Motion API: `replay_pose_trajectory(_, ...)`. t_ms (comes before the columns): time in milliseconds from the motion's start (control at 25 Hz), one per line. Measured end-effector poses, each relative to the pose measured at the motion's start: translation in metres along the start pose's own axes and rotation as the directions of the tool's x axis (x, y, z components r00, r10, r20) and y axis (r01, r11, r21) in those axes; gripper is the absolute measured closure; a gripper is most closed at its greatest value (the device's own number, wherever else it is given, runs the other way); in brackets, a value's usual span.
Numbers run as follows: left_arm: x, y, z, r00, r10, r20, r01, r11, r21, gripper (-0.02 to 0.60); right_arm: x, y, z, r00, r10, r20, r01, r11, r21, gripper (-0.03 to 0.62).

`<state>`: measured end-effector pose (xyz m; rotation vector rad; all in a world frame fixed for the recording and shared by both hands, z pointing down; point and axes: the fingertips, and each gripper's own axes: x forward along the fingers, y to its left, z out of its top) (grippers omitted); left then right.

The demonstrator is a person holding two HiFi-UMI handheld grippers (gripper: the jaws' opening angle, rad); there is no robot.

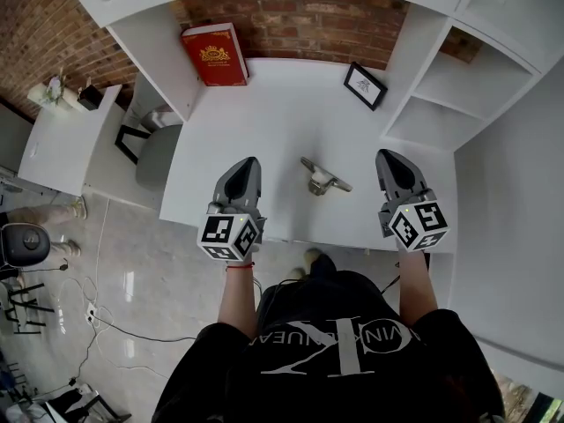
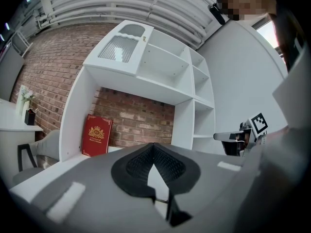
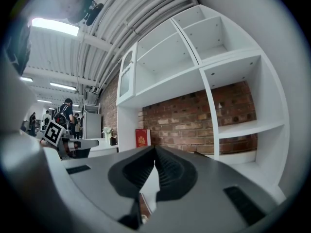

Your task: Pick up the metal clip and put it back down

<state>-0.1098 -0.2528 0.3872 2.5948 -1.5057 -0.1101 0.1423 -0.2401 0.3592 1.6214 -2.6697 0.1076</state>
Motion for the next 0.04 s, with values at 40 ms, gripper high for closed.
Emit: replay_pose_trajectory(40,0.0001,-0.0004,-0.0002,1.0,0.0,0.0,0.0,1.0,0.0,0.574,0.0002,-0.0002,0.0003,1.0,0.001,0.001,-0.001,1.0,-0.001,0.58)
